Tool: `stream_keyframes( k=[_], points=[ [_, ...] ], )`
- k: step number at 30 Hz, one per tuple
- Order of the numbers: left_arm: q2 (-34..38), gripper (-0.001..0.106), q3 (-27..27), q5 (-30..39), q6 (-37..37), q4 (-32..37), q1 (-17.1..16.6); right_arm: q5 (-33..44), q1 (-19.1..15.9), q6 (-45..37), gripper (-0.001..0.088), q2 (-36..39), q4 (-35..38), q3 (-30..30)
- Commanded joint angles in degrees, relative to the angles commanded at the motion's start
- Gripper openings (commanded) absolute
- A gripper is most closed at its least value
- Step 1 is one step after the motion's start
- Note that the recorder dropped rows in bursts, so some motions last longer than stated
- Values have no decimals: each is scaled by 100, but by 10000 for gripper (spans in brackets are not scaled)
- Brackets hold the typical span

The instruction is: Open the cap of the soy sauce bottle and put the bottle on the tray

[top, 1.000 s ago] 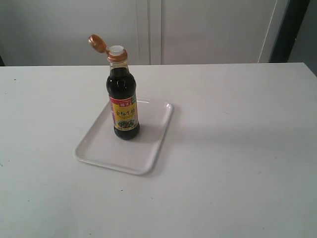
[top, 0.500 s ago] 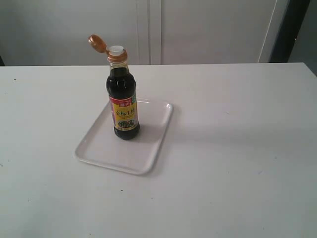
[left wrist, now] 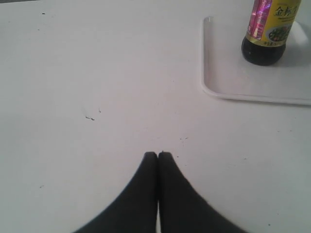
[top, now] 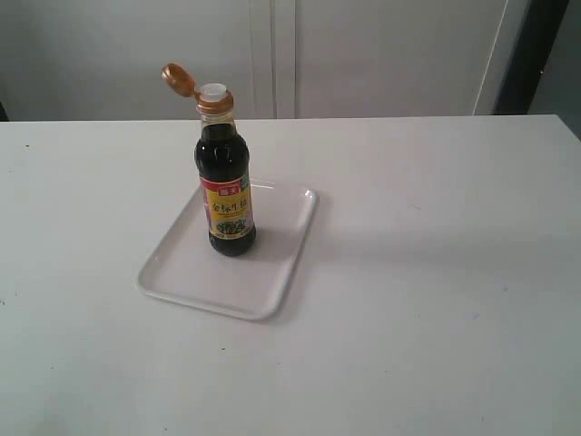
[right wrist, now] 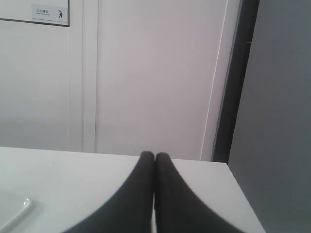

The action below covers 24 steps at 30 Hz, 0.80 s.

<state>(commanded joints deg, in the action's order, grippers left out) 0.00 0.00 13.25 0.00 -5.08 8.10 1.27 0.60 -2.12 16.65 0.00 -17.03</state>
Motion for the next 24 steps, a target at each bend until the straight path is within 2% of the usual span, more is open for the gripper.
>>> stream_keyframes(
  k=[17, 24],
  points=[
    [0, 0, 0, 0, 0, 0, 0, 0, 0, -71, 0, 0, 0, 24],
    [0, 0, 0, 10, 0, 0, 0, 118, 0, -49, 0, -684, 0, 642]
  ],
)
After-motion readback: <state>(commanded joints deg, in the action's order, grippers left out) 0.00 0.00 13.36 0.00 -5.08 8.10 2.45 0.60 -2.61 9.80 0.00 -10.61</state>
